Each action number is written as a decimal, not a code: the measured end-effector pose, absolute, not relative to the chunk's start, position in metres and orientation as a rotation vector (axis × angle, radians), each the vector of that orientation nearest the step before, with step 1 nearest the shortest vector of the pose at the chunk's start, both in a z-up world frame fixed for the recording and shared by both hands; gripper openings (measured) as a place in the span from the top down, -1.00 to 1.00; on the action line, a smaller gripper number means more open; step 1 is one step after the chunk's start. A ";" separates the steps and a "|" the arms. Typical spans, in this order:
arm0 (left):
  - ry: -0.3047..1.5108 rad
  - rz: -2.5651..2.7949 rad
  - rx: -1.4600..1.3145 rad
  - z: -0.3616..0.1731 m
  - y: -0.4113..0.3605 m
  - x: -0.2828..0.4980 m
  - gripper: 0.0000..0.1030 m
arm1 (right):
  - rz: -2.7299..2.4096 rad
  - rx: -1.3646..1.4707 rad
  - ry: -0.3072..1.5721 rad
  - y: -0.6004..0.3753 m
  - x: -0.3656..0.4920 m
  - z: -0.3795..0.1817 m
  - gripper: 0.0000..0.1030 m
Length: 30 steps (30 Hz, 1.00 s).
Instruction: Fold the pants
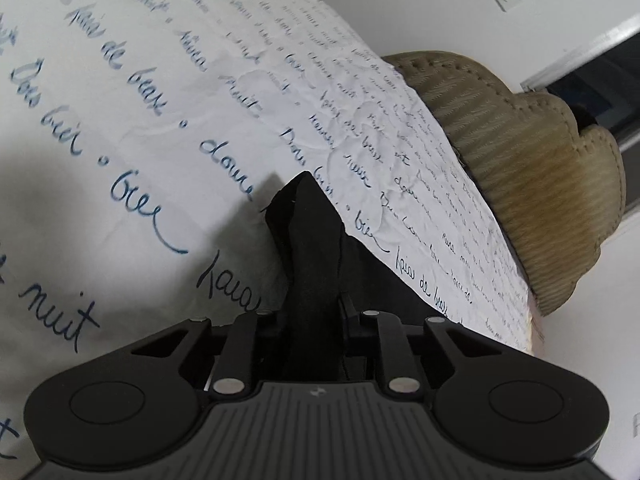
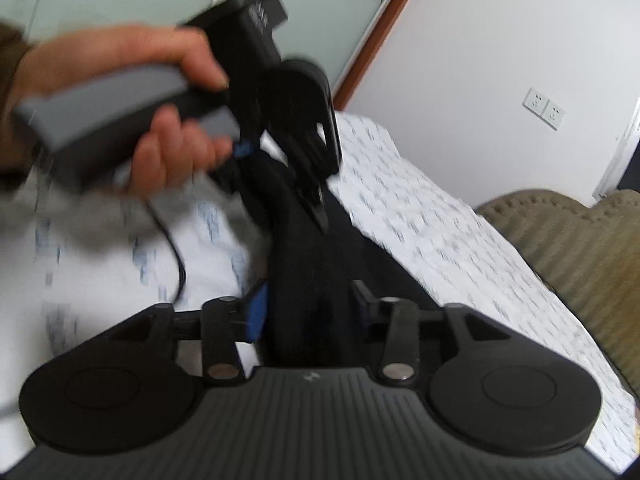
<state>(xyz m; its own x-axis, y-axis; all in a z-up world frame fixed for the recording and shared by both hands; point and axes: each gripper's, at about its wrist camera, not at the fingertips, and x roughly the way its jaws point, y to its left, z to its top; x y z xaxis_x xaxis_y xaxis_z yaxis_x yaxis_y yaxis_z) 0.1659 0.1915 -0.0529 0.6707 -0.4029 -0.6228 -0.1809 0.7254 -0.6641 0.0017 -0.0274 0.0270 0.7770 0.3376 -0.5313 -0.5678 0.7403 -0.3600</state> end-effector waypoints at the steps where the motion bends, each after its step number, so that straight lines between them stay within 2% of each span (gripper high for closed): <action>1: 0.843 -0.140 -0.759 -0.051 0.190 0.166 0.64 | 0.507 -0.546 0.475 -0.033 -0.002 0.025 0.19; 2: 0.842 -0.139 -0.753 -0.051 0.190 0.165 0.64 | 0.492 -0.555 0.486 -0.038 -0.003 0.022 0.09; 7: 0.842 -0.127 -0.752 -0.049 0.189 0.166 0.64 | 0.449 -0.565 0.521 -0.050 -0.008 0.009 0.03; 9: 0.835 -0.129 -0.730 -0.047 0.188 0.164 0.64 | 0.493 -0.539 0.531 -0.054 -0.011 0.015 -0.07; 15: 0.806 -0.118 -0.635 -0.035 0.175 0.160 0.65 | 0.407 -0.373 0.504 -0.114 0.019 0.042 -0.02; 16: 0.797 -0.115 -0.606 -0.032 0.171 0.158 0.65 | 0.361 -0.365 0.509 -0.123 0.032 0.041 0.07; 17: 0.790 -0.112 -0.583 -0.029 0.168 0.158 0.65 | 0.311 -0.370 0.525 -0.132 0.048 0.038 0.29; 22: 0.768 -0.106 -0.522 -0.021 0.159 0.153 0.66 | 0.161 -0.373 0.648 -0.165 0.139 0.011 0.67; 25: 0.771 -0.104 -0.520 -0.019 0.159 0.153 0.66 | 0.169 -0.408 0.787 -0.171 0.176 -0.019 0.68; 28: 0.772 -0.106 -0.520 -0.018 0.159 0.154 0.66 | 0.143 -0.449 0.697 -0.162 0.155 -0.005 0.65; 30: 0.783 -0.108 -0.546 -0.020 0.160 0.156 0.66 | 0.197 -0.446 0.587 -0.153 0.117 0.015 0.37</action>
